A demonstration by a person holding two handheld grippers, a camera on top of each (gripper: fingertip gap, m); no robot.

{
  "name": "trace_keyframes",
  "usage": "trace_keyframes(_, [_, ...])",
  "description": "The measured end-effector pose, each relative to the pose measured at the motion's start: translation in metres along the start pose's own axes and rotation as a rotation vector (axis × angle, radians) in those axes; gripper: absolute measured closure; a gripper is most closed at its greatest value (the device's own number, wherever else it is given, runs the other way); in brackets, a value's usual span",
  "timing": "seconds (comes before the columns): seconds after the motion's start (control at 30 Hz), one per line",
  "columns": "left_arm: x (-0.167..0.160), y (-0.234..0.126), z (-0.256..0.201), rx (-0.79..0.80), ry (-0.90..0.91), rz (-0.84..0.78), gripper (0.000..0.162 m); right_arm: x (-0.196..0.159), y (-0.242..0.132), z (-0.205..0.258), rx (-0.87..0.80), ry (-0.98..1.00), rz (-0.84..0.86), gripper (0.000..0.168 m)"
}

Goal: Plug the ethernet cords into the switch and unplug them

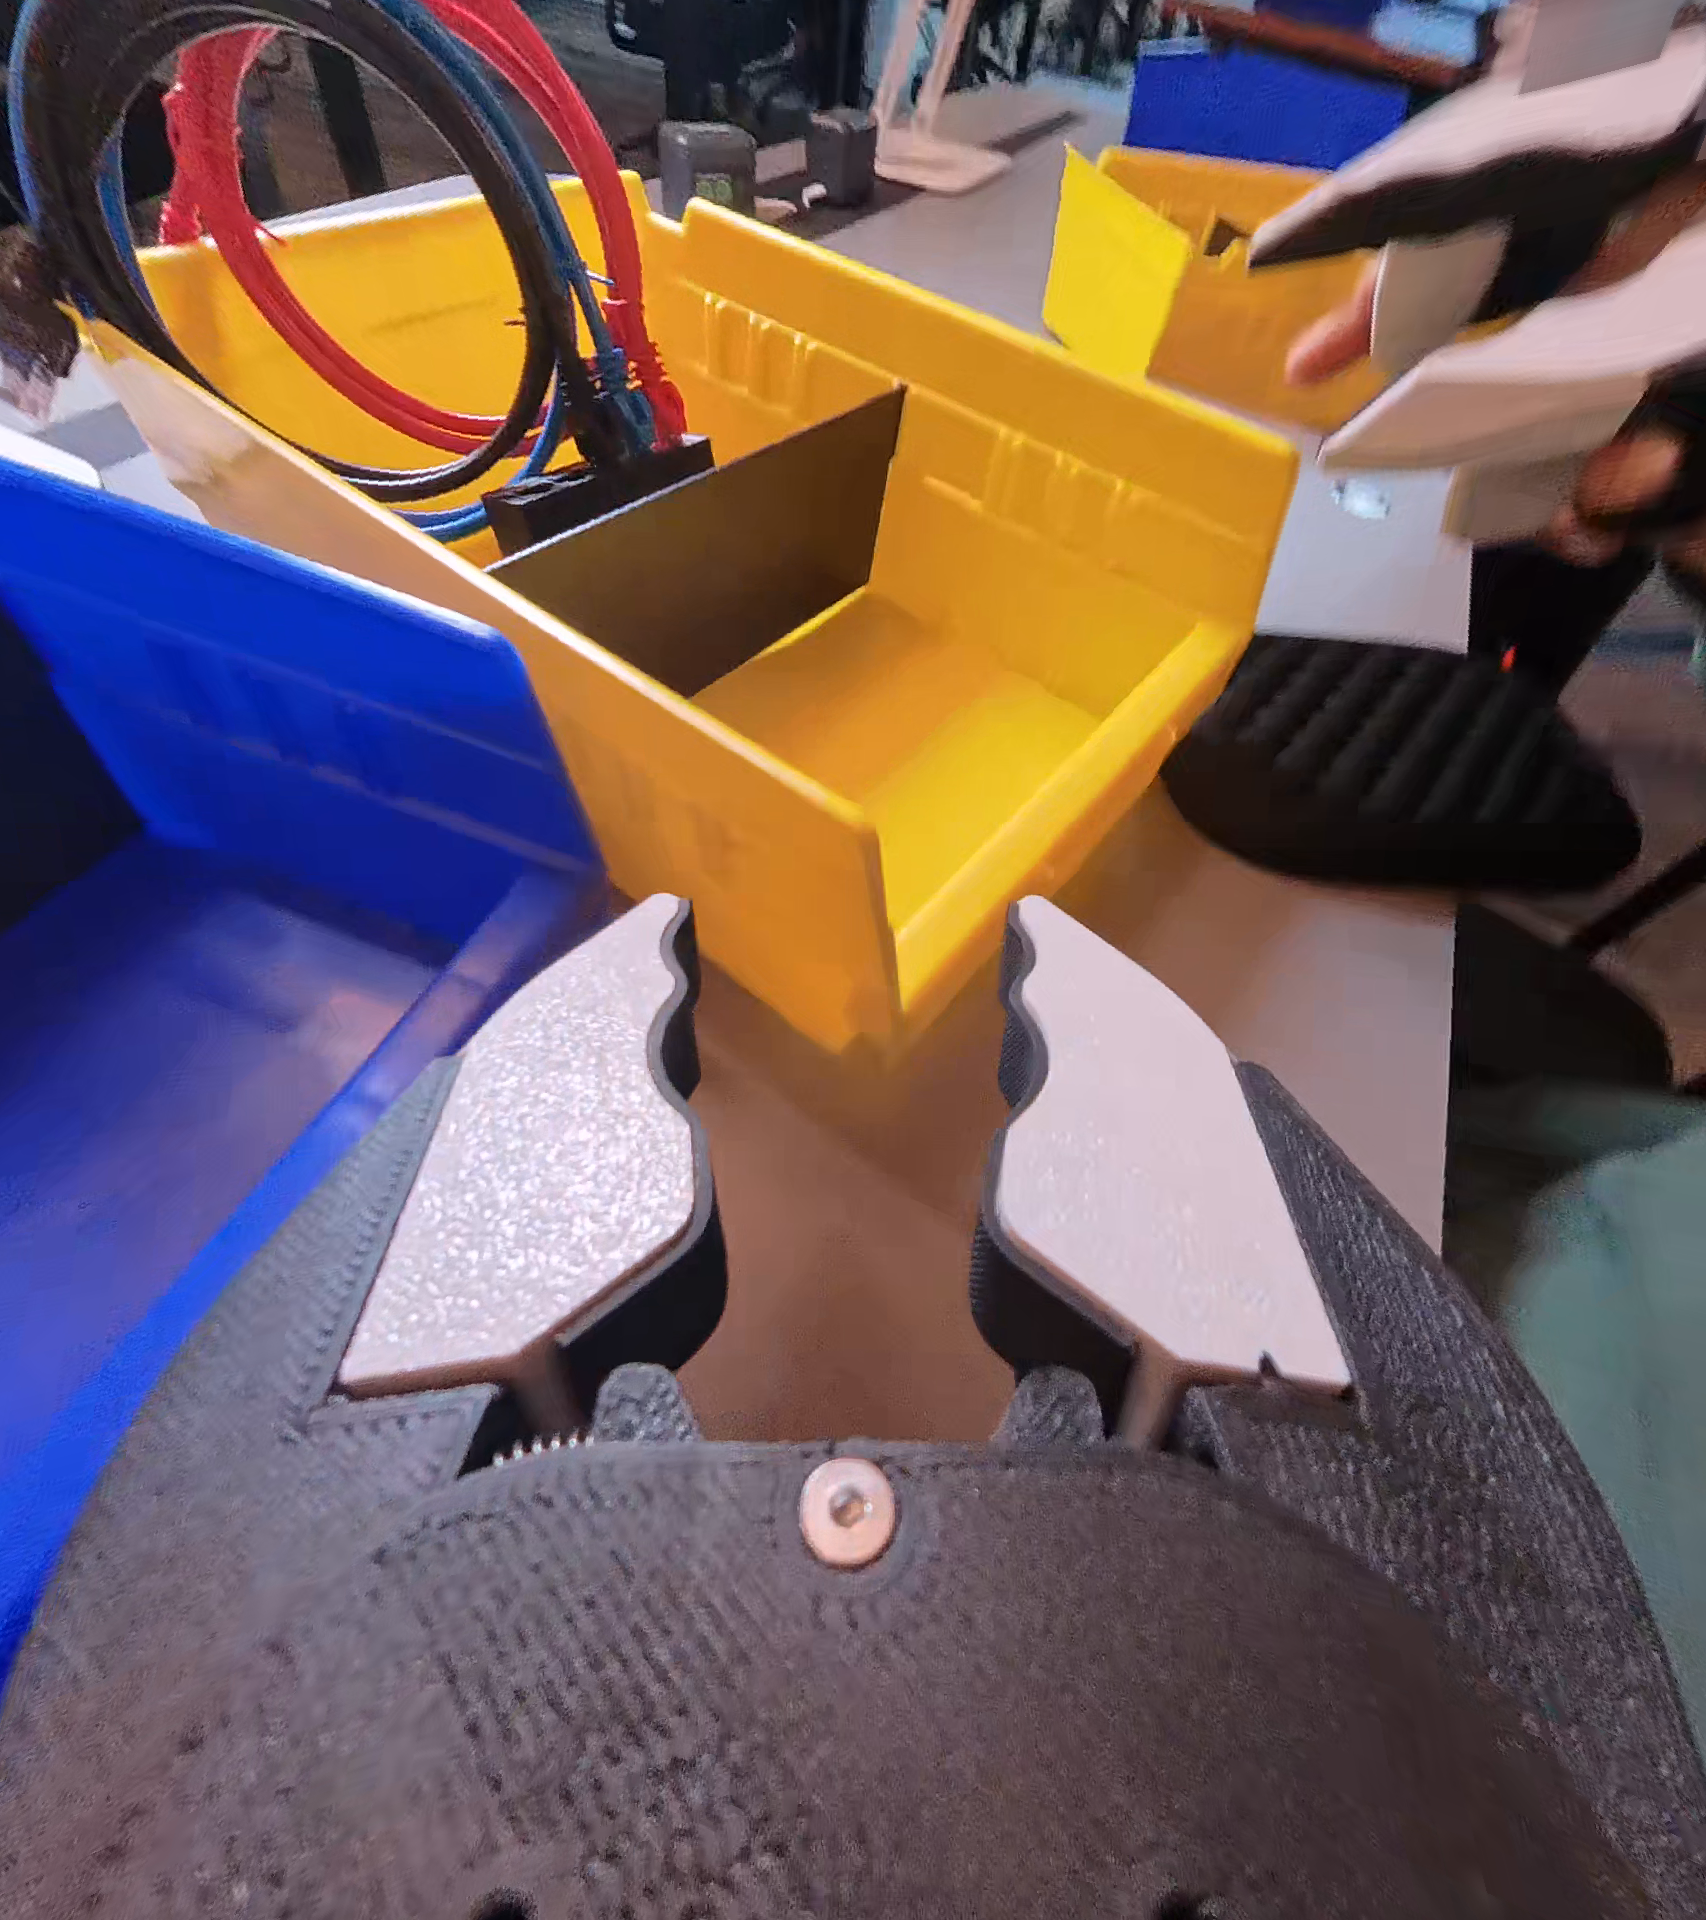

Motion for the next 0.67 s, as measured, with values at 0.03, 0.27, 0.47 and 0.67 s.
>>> trace_keyframes(0.03, [0.001, 0.008, 0.001, 0.034, -0.021, -0.017, 0.106, -0.013, 0.002, -0.007, -0.051, 0.059, 0.045, 0.098])
trace_keyframes(0.27, [0.011, 0.053, -0.004, 0.288, 0.211, 0.191, 0.134, -0.052, 0.031, -0.005, -0.21, 0.08, 0.138, 0.15])
trace_keyframes(0.47, [0.038, 0.014, -0.041, 0.372, 0.357, 0.08, 0.142, -0.015, -0.014, 0.014, -0.367, -0.046, -0.11, 0.159])
trace_keyframes(0.67, [0.072, -0.113, -0.088, 0.633, 0.476, -0.041, 0.141, 0.08, -0.018, 0.063, -0.228, -0.067, -0.432, 0.159])
Point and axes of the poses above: each gripper's, where its closed fingertips meet, y out along the fingers, x out of its top, z = x × y across the jaws, the point moved 10 cm from there along -y, back along the fingers, and after that the axes turned 11 degrees about -x, right-handed, at the moved point
